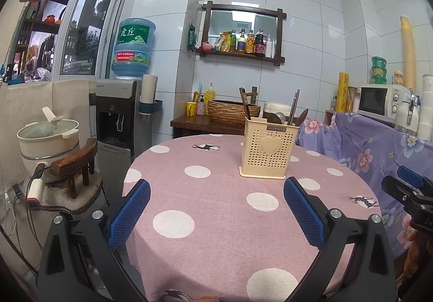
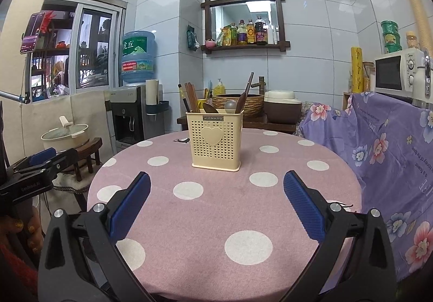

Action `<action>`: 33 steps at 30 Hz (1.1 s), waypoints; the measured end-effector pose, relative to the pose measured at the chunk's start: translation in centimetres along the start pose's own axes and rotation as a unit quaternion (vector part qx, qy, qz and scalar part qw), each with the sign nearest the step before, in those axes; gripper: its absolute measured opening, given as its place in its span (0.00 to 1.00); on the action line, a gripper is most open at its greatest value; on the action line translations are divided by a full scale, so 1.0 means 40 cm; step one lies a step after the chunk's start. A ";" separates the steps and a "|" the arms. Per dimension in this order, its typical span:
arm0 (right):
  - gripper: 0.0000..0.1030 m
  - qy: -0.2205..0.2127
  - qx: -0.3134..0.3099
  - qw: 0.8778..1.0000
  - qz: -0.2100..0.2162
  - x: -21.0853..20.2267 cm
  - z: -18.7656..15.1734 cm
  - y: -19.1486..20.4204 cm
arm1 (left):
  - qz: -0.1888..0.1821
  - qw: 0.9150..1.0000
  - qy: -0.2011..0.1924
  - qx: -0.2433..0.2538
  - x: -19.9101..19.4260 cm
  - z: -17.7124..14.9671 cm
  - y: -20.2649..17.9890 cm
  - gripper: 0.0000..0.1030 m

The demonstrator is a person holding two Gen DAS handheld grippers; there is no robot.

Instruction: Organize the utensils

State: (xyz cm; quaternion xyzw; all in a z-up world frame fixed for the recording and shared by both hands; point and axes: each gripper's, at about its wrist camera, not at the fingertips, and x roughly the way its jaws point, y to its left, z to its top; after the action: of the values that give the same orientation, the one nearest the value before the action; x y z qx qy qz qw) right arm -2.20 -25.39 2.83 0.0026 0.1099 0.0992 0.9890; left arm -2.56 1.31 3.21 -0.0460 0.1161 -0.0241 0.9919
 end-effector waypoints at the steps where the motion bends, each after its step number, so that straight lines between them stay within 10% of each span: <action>1: 0.94 0.000 0.000 1.000 0.000 0.000 -0.001 0.000 | 0.000 1.000 -0.001 0.001 -0.001 -0.001 0.002 0.95; 33: 0.94 0.005 -0.001 1.000 0.005 0.007 -0.014 0.003 | 0.000 1.000 0.001 0.007 -0.004 -0.001 0.003 0.95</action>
State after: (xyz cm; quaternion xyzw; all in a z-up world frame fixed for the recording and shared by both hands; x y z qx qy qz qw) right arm -2.08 -25.21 2.22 0.0011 0.1151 0.1038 0.9879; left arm -2.72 1.45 3.20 -0.0392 0.1168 -0.0251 0.9921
